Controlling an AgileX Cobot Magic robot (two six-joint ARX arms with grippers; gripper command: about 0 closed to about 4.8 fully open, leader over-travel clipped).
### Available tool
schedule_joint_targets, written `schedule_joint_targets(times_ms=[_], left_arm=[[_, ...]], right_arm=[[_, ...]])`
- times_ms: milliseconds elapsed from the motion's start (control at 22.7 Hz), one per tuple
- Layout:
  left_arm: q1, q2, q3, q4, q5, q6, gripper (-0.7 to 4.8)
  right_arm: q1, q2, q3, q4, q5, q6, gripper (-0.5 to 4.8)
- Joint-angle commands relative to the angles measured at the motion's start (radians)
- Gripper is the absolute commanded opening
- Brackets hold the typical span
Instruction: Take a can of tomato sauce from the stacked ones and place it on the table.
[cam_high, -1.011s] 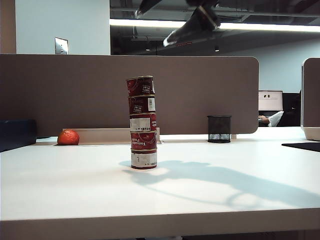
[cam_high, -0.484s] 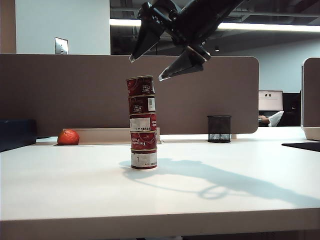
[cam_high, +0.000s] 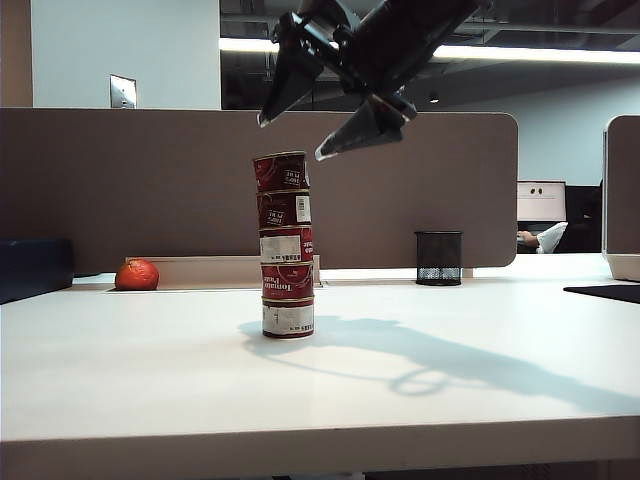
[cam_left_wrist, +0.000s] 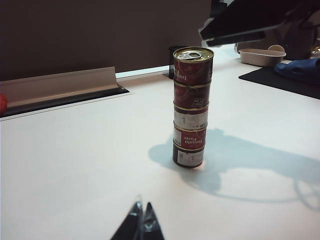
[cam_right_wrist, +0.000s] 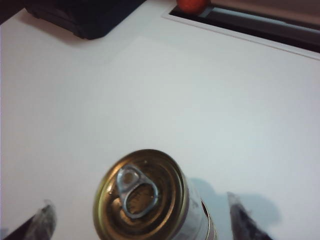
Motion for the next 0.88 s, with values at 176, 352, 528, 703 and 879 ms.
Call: schedule_joint_targets(times_ms=[176,352,528,703,879], left_arm=[[0.001,0.000,0.003,0.006,0.003,-0.002,-0.06],[0.001,0.000,0.003,-0.005,0.004,-0.002,-0.06],[0.001,0.000,0.003,-0.005,0.004,-0.002,-0.06],[0.001,0.001,0.003,-0.005,0.004,-0.002,-0.06],[0.001,0.001,0.003,-0.005,0.004,-0.002,-0.06]], right_arm=[[0.011,0.016,0.004,0.029,0.004,-0.003,4.79],[0.023,0.035,0.004,0.041,0.022,-0.003,4.79],[0.033,0.053,0.004,0.049,0.045,-0.004,4.79],[0.035,0.063,0.004,0.065,0.047,-0.003,4.79],[0.035,0.064,0.004,0.071,0.064,-0.004,4.79]])
